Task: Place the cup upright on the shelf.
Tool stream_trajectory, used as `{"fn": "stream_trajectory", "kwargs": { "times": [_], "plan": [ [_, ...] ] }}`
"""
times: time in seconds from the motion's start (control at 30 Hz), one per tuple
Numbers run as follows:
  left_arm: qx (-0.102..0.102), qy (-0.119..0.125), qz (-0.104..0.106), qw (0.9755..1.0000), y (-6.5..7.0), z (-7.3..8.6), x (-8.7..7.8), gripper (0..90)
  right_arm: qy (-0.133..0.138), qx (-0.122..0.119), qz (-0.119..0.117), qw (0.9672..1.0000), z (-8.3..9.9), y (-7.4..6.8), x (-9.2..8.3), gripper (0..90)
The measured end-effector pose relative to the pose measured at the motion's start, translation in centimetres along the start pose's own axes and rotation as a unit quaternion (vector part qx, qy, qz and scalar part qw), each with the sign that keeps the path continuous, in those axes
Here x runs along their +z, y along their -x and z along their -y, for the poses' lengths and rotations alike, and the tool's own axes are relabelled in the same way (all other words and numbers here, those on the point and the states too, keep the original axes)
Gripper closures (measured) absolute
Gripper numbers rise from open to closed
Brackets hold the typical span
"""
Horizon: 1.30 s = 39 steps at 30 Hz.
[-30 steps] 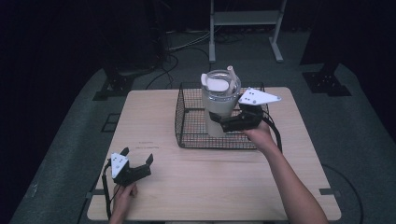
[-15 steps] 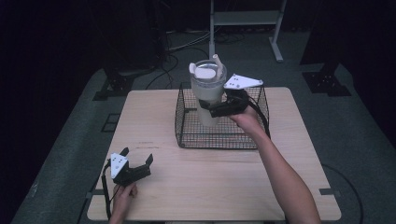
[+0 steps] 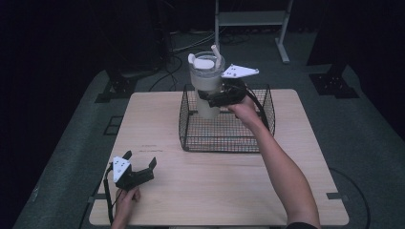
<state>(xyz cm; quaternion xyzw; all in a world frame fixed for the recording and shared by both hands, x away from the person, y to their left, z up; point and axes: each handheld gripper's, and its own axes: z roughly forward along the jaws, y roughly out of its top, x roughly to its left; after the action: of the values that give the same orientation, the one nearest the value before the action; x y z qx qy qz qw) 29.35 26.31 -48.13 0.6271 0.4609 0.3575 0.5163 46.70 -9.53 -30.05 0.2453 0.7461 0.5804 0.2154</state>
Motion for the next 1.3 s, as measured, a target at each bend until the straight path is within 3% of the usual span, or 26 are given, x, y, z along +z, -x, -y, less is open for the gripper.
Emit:
{"fn": "stream_trajectory", "kwargs": {
  "times": [0.23, 0.67, 1.07, 1.3],
  "plan": [
    [-0.001, 0.000, 0.001, 1.0000, 0.0, 0.0, 0.0, 0.0, -0.013, 0.006, -0.008, 0.9999, 1.7, 0.9, 1.9, 6.1],
    [-0.001, -0.002, 0.005, 1.0000, -0.1, 0.0, -0.1, 0.0, -0.027, 0.043, -0.024, 0.9984, 4.4, 2.0, 4.4, 6.1],
    [0.000, 0.003, 0.008, 1.0000, -0.1, 0.0, -0.1, 0.0, -0.085, 0.044, -0.015, 0.9953, 7.4, 3.4, 6.2, 6.1],
    [-0.001, 0.003, 0.009, 1.0000, -0.1, 0.0, -0.1, 0.0, -0.103, 0.045, -0.011, 0.9936, 8.2, 3.3, 7.1, 6.0]
  ]
}}
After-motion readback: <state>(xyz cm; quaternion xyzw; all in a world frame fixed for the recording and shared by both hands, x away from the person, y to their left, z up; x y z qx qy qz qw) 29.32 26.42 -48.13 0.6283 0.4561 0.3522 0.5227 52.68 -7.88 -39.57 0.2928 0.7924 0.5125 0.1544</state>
